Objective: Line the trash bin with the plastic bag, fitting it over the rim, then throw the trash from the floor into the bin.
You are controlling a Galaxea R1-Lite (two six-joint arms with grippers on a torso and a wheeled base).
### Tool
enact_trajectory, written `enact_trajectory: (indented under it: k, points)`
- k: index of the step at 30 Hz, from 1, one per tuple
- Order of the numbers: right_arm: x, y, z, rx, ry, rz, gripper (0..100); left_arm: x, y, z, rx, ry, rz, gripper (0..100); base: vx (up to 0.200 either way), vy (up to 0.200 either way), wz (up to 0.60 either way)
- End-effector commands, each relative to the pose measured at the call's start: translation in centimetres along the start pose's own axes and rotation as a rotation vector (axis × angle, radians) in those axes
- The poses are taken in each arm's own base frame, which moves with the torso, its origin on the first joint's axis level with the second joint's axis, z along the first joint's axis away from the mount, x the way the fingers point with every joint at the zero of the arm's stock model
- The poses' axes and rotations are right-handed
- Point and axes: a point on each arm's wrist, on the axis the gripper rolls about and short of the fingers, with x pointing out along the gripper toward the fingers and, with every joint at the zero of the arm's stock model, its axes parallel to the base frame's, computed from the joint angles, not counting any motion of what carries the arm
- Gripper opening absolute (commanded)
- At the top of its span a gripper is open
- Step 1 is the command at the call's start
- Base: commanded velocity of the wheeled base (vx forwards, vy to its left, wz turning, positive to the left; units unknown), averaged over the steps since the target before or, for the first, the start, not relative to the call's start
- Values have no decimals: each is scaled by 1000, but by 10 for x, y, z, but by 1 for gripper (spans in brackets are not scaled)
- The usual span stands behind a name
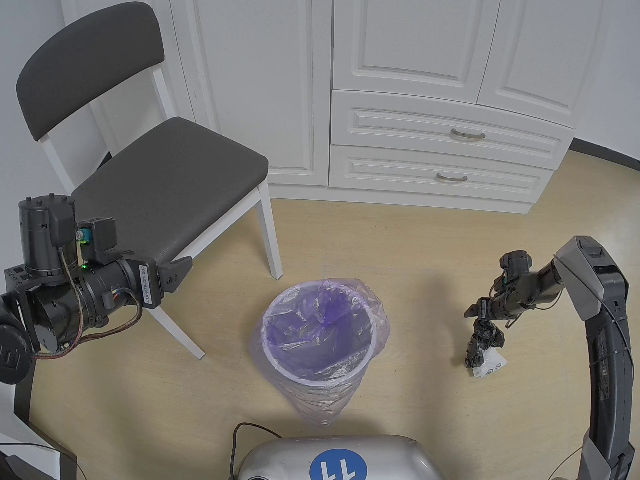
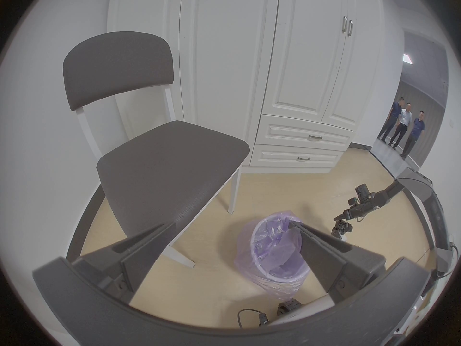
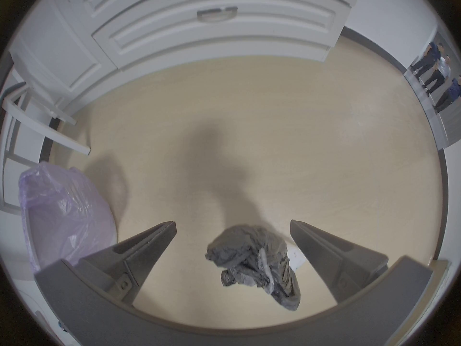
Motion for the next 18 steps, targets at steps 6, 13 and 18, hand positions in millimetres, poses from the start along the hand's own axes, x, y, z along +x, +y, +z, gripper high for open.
enact_trajectory:
  k: [6,13,18]
  points:
    - [13,4,3,-38,93,2,100,10,-1,-6,10,37,4,100,0,0,0]
    - [17,2,7,-35,111,-7,100,12,-1,-8,13,46,7,100,0,0,0]
    - [24,2,11,-32,112,-15,100,12,-2,-8,14,46,7,100,0,0,0]
